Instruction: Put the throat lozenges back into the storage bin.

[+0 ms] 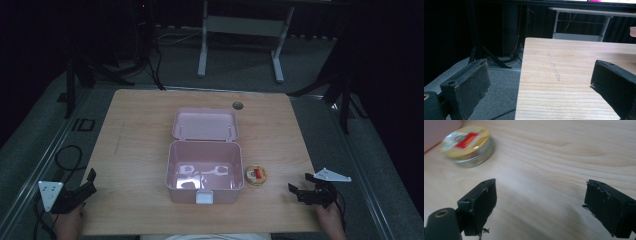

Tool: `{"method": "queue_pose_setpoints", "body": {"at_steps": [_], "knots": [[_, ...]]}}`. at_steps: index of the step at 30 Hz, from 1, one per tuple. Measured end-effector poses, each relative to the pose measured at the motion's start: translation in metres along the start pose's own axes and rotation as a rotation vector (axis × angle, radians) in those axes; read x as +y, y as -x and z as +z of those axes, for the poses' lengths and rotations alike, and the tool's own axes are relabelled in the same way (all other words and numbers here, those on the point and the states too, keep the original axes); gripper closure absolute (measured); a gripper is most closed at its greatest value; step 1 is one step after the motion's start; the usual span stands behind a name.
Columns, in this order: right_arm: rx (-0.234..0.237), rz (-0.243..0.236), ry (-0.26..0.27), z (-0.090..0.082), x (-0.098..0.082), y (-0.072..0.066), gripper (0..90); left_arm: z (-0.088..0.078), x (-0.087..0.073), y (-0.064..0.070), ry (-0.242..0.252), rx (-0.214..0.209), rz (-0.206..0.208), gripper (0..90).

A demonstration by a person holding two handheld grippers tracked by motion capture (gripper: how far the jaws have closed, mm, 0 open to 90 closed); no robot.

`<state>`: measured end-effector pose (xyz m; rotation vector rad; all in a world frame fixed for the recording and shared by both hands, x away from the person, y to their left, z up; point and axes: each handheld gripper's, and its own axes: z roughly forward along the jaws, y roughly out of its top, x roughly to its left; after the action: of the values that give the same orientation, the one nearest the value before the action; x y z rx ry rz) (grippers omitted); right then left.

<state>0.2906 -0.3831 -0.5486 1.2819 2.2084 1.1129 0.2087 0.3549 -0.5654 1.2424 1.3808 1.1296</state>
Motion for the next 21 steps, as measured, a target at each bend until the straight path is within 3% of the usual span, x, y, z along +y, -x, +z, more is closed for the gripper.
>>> {"method": "queue_pose_setpoints", "body": {"at_steps": [5, 6, 7, 8, 9, 10, 12, 14, 15, 16, 17, 18, 19, 20, 21], "knots": [[0.032, -0.061, -0.068, -0.005, 0.007, -0.003, 10.6, 0.0, 0.0, 0.0, 0.0, -0.002, 0.0, 2.4], [0.06, -0.081, -0.119, -0.007, 0.012, -0.003, 10.5, 0.0, 0.0, 0.0, 0.001, -0.004, 0.001, 2.4], [0.06, -0.081, -0.119, -0.007, 0.012, -0.003, 10.5, 0.0, 0.0, 0.0, 0.001, -0.004, 0.001, 2.4], [0.08, -0.099, -0.176, -0.008, 0.016, -0.003, 10.5, 0.0, 0.0, 0.0, 0.001, -0.006, 0.001, 2.4], [0.08, -0.099, -0.176, -0.008, 0.016, -0.003, 10.5, 0.0, 0.0, 0.0, 0.001, -0.006, 0.001, 2.4], [0.086, -0.127, -0.248, -0.009, 0.02, -0.003, 10.5, 0.0, 0.0, 0.0, 0.0, -0.007, 0.001, 2.4], [0.091, -0.129, -0.27, -0.009, 0.02, -0.003, 10.5, 0.0, 0.0, 0.0, 0.0, -0.007, 0.001, 2.4], [0.088, -0.171, -0.375, -0.008, 0.025, -0.005, 10.5, 0.0, 0.0, 0.0, 0.0, -0.007, 0.003, 2.4], [0.088, -0.171, -0.375, -0.008, 0.025, -0.005, 10.5, 0.0, 0.0, 0.0, 0.0, -0.007, 0.003, 2.4], [0.1, -0.187, -0.428, -0.008, 0.028, -0.005, 10.5, 0.0, 0.0, 0.0, -0.001, -0.007, 0.004, 2.4], [0.1, -0.187, -0.428, -0.008, 0.028, -0.005, 10.5, 0.0, 0.0, 0.0, -0.001, -0.007, 0.004, 2.4], [0.097, -0.203, -0.474, -0.009, 0.032, -0.005, 10.5, 0.0, 0.0, 0.0, -0.001, -0.007, 0.004, 2.4], [0.097, -0.203, -0.474, -0.009, 0.032, -0.005, 10.5, 0.0, 0.0, 0.0, -0.001, -0.007, 0.004, 2.5], [0.096, -0.219, -0.521, -0.008, 0.035, -0.007, 10.5, 0.0, 0.0, 0.0, -0.002, -0.009, 0.003, 2.4], [0.096, -0.219, -0.521, -0.008, 0.035, -0.007, 10.5, 0.0, 0.0, 0.0, -0.002, -0.009, 0.003, 2.4]]}}
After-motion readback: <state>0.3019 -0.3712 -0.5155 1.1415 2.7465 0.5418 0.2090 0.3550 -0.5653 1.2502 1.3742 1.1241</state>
